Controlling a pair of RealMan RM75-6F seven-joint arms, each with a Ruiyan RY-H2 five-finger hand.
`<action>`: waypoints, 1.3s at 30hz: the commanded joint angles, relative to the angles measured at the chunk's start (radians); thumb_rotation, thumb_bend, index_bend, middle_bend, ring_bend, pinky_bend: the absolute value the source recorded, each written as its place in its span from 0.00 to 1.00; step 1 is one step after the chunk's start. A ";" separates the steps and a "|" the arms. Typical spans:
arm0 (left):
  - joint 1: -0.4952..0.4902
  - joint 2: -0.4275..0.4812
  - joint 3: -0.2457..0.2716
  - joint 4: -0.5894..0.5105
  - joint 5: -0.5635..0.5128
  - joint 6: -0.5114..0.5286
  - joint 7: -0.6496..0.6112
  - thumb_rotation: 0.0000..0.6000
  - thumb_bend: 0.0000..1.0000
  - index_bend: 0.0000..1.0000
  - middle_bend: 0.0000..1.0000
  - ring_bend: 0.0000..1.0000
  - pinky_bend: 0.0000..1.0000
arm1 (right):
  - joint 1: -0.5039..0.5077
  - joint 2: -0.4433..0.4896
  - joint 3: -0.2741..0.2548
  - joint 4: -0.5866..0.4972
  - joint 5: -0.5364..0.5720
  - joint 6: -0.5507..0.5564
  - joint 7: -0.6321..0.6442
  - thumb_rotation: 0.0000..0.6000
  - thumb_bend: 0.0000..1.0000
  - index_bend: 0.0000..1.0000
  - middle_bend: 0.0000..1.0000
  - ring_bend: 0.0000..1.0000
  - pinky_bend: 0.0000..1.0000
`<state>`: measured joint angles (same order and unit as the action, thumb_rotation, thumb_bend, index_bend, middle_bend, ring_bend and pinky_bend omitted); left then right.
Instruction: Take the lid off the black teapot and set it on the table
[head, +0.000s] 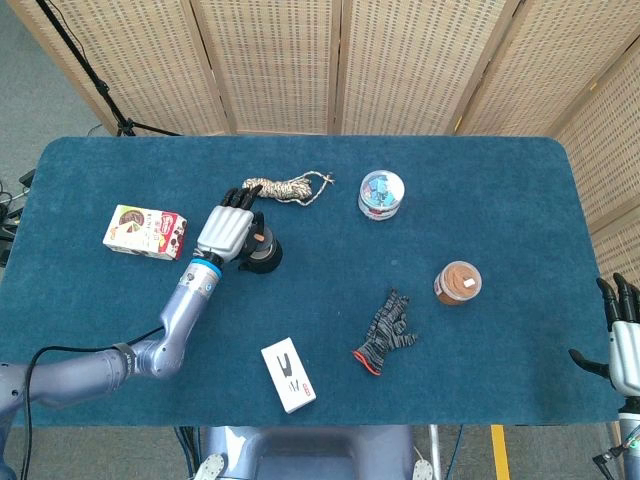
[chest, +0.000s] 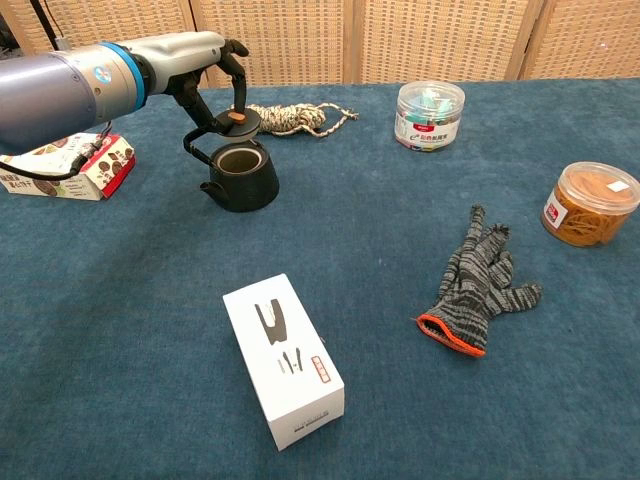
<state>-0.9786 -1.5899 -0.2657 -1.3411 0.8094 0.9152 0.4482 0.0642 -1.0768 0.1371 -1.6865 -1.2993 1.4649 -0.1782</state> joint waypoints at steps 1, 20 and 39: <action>0.036 0.045 0.029 -0.075 0.046 0.050 0.012 1.00 0.43 0.56 0.00 0.00 0.00 | -0.002 0.002 -0.002 -0.004 -0.005 0.003 0.001 1.00 0.00 0.00 0.00 0.00 0.00; 0.313 0.069 0.161 -0.273 0.118 0.331 -0.042 1.00 0.42 0.56 0.00 0.00 0.00 | -0.003 0.014 -0.021 -0.029 -0.036 -0.004 0.007 1.00 0.00 0.00 0.00 0.00 0.00; 0.327 -0.094 0.082 0.065 0.087 0.151 -0.237 1.00 0.42 0.56 0.00 0.00 0.00 | 0.009 0.017 -0.027 -0.028 -0.009 -0.043 -0.004 1.00 0.00 0.00 0.00 0.00 0.00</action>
<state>-0.6518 -1.6672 -0.1760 -1.2991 0.8948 1.0824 0.2248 0.0726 -1.0600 0.1107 -1.7142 -1.3090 1.4226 -0.1817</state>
